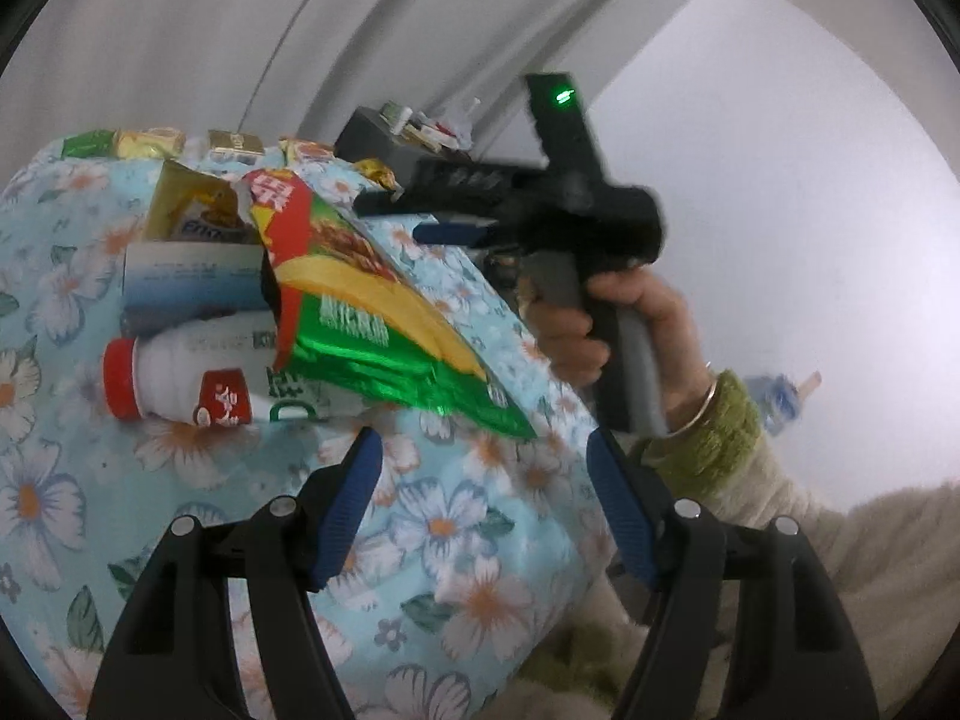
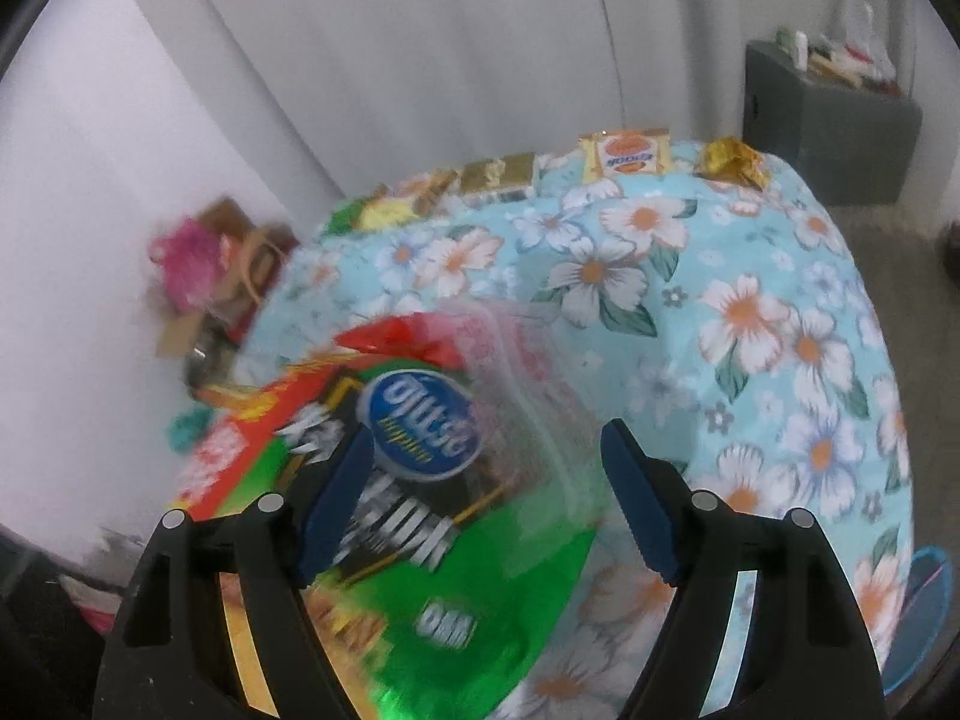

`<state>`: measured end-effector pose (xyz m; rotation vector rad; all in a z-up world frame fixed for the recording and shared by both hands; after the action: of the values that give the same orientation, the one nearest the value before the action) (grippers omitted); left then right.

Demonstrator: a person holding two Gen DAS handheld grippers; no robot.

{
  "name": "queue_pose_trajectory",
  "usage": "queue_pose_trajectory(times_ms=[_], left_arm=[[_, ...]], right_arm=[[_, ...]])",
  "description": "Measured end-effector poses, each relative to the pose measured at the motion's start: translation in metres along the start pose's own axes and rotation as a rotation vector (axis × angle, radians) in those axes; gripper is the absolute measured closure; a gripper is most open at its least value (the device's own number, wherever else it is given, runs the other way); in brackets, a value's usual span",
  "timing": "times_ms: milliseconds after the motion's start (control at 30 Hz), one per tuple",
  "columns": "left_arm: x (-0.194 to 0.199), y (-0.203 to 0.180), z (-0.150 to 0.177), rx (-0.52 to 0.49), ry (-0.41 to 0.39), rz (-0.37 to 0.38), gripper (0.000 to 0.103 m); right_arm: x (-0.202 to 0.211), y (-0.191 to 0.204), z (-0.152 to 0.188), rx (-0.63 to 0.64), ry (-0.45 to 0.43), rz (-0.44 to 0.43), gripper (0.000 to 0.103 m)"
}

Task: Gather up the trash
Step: 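Grasp the green chip bag with the left gripper while the right gripper grasps the clear plastic bag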

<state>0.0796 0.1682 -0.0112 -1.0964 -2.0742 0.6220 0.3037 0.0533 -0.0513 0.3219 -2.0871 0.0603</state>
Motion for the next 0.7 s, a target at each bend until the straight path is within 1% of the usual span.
queue_pose_trajectory(times_ms=[33,67,100,133,200,300,333,433,533,700], left_arm=[[0.000,0.000,-0.001,-0.002,-0.009,0.002,0.035],[0.000,-0.001,-0.004,-0.007,-0.020,0.002,0.035],[0.000,-0.003,-0.006,-0.014,-0.031,0.002,0.035],[0.001,-0.006,-0.008,-0.019,-0.040,0.001,0.035],[0.003,-0.008,-0.010,-0.022,-0.055,-0.005,0.035],[0.003,-0.008,-0.016,-0.013,-0.076,-0.013,0.035],[0.003,-0.009,-0.017,-0.010,-0.084,-0.016,0.035],[0.006,-0.014,-0.023,-0.011,-0.114,-0.032,0.035],[0.005,-0.016,-0.032,-0.020,-0.143,-0.032,0.035],[0.004,-0.014,-0.041,-0.006,-0.189,-0.045,0.035]], right_arm=[[-0.007,0.001,-0.001,0.012,0.011,0.023,0.038],[-0.014,0.001,-0.001,0.018,0.026,0.041,0.042],[-0.023,-0.001,-0.001,0.015,0.048,0.058,0.049],[-0.029,-0.003,0.000,0.008,0.064,0.062,0.056],[-0.036,-0.008,0.003,-0.012,0.078,0.052,0.063],[-0.037,-0.014,0.009,-0.027,0.064,0.046,0.072],[-0.037,-0.014,0.009,-0.028,0.057,0.048,0.077],[-0.034,-0.021,0.013,-0.049,0.045,0.060,0.089],[-0.029,-0.028,0.014,-0.069,0.030,0.062,0.096],[-0.026,-0.035,0.019,-0.102,0.021,0.045,0.099]])
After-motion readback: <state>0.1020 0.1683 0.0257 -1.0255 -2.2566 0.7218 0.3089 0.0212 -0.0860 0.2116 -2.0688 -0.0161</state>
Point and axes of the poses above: each gripper's, at about its wrist camera, not at the fingertips, and x roughly against the way its jaws point, y to its left, z to its underside, the point moved 1 cm from there along -x, roughly the way its jaws point, and after that the axes turned 13 degrees about z, right-handed, at the moved point
